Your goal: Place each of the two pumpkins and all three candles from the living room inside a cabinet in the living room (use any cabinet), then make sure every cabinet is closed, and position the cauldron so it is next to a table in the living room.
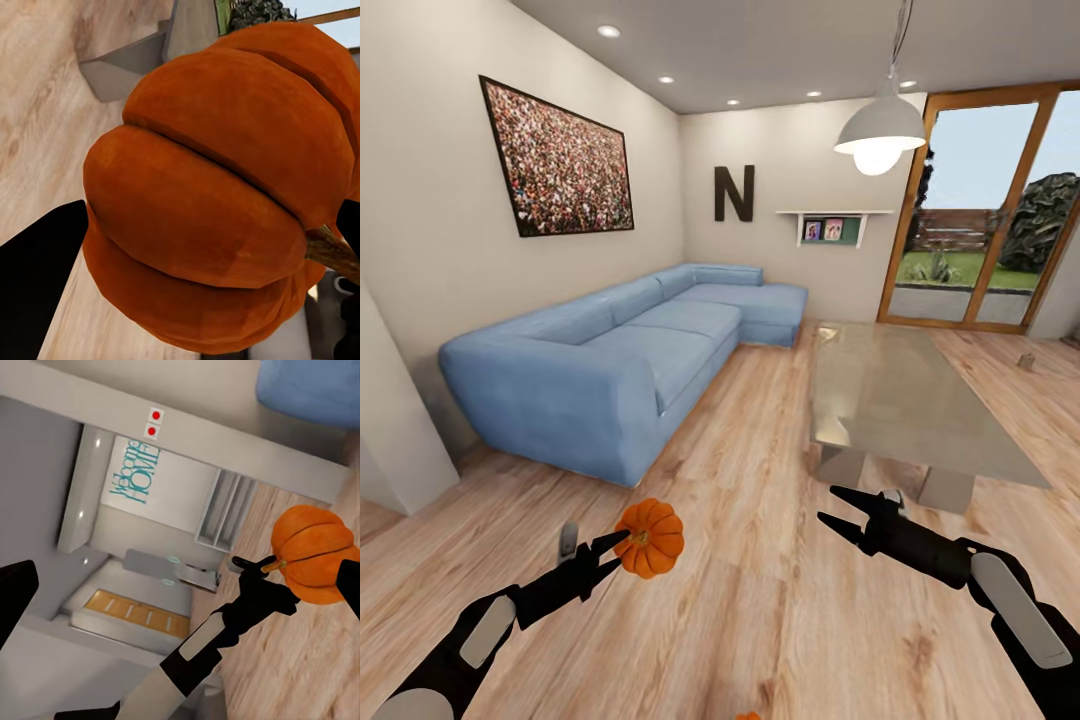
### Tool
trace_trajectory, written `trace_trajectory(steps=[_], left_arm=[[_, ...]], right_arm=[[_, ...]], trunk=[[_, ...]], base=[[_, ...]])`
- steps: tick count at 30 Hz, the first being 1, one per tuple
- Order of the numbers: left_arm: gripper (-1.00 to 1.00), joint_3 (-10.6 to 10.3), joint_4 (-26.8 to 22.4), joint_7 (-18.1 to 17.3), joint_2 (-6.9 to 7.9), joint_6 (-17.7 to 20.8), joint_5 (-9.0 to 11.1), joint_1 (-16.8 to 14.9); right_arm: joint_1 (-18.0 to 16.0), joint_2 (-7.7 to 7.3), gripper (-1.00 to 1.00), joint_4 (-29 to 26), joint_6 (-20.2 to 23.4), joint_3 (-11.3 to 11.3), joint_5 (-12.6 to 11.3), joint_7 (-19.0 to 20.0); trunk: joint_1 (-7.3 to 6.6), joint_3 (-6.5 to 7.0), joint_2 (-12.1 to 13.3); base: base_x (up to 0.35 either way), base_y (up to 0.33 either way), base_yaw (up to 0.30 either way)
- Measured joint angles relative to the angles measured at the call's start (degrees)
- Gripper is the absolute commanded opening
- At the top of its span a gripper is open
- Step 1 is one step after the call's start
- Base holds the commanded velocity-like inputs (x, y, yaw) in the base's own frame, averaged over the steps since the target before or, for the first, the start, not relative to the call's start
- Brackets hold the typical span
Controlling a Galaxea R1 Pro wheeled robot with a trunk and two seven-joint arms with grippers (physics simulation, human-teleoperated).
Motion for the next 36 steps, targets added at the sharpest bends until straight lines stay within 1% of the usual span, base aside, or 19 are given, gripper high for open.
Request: trace_trajectory(steps=[4, 12, 20, 27, 36], left_arm=[[-1.0, -0.1, -0.2, 0.0, -0.18, 0.02, 0.06, 0.0], [-1.0, -0.09, -0.01, 0.0, -0.07, -0.02, -0.01, 0.03], [-1.0, -0.15, -0.52, 0.0, -0.19, 0.08, 0.12, 0.0], [-1.0, -0.14, -0.57, 0.0, -0.14, 0.13, 0.05, 0.0], [-1.0, -0.11, -0.6, 0.0, -0.1, 0.16, 0.08, 0.03]], right_arm=[[0.0, 0.05, 1.0, -0.06, -0.02, 0.05, 0.13, -0.25], [-0.01, 0.05, 1.0, -0.14, -0.03, 0.07, 0.33, -0.51], [-0.01, 0.02, 1.0, -0.23, -0.03, 0.02, 0.34, -0.44], [-0.01, 0.06, 1.0, -0.13, -0.03, 0.06, 0.36, -0.58], [-0.01, -0.01, 1.0, -0.13, 0.01, 0.05, 0.34, -0.62]], trunk=[[0.0, 0.0, 0.0], [0.0, 0.0, 0.0], [0.01, 0.0, 0.0], [-0.01, 0.0, 0.0], [0.01, 0.0, 0.0]], base=[[0.081, 0.0, 0.0], [0.08, 0.0, 0.0], [0.017, 0.001, 0.0], [0.125, 0.134, 0.0], [0.019, 0.009, 0.0]])
